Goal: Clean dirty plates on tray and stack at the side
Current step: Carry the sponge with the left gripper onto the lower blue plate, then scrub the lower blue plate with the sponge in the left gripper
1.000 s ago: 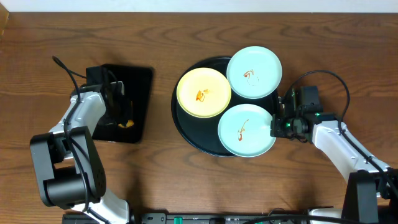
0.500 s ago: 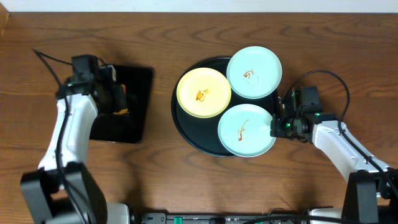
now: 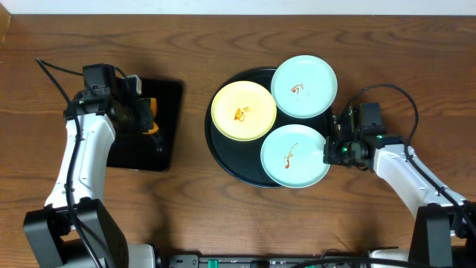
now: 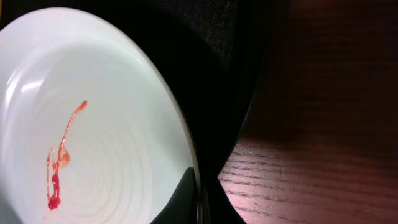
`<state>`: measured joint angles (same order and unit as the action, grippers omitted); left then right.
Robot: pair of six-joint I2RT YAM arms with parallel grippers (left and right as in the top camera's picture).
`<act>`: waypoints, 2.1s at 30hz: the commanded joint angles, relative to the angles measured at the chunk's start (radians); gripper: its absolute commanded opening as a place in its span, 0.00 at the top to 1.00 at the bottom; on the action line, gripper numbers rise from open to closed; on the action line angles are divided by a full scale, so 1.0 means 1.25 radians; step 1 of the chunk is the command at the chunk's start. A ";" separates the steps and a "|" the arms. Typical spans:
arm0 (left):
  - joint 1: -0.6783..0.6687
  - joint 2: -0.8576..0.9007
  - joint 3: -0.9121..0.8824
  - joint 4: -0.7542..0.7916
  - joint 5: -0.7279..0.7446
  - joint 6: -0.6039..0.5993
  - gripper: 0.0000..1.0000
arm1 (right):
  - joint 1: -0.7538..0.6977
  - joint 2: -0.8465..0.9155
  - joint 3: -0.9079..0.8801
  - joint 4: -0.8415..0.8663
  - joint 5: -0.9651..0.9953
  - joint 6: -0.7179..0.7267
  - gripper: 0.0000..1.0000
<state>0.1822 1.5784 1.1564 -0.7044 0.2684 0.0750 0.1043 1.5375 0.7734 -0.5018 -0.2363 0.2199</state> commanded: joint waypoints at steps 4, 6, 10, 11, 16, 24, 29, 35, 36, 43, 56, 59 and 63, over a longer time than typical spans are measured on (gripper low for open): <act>-0.047 -0.009 0.047 -0.023 0.021 -0.006 0.93 | 0.008 0.002 0.014 -0.003 0.002 0.009 0.99; -0.085 -0.009 0.070 -0.034 0.021 -0.009 0.93 | 0.008 0.002 0.014 -0.003 0.002 0.009 0.99; -0.185 -0.009 0.086 -0.016 0.021 -0.051 0.93 | 0.008 0.002 0.014 -0.003 0.002 0.009 0.99; -0.217 -0.009 0.086 -0.005 0.021 -0.070 0.93 | 0.008 0.002 0.014 -0.003 0.002 0.009 0.99; -0.363 -0.007 0.086 0.050 0.022 -0.098 0.93 | 0.008 0.002 0.014 -0.003 0.002 0.009 0.99; -0.558 0.031 0.086 0.153 0.022 -0.189 0.93 | 0.008 0.002 0.014 -0.003 0.002 0.010 0.99; -0.637 0.099 0.086 0.169 0.022 -0.219 0.93 | 0.008 0.002 0.014 -0.003 -0.001 0.010 0.99; -0.698 0.164 0.086 0.207 0.052 -0.253 0.93 | 0.008 0.002 0.014 -0.004 -0.001 0.010 0.99; -0.707 0.173 0.086 0.214 0.052 -0.260 0.93 | 0.008 0.002 0.014 -0.003 -0.001 0.010 0.99; -0.768 0.234 0.086 0.265 0.051 -0.280 0.93 | 0.008 0.002 0.014 -0.004 -0.001 0.010 0.99; -0.771 0.333 0.086 0.315 0.164 -0.357 0.93 | 0.008 0.002 0.014 -0.004 -0.001 0.010 0.99; -0.758 0.358 0.086 0.311 0.110 -0.357 0.93 | 0.008 0.002 0.014 -0.004 -0.001 0.010 0.99; -0.736 0.372 0.086 0.244 -0.002 -0.357 0.93 | 0.008 0.002 0.014 -0.005 -0.001 0.010 0.99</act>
<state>-0.7654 1.9945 1.2709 -0.3450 0.4225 -0.3676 0.1043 1.5375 0.7734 -0.5045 -0.2367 0.2199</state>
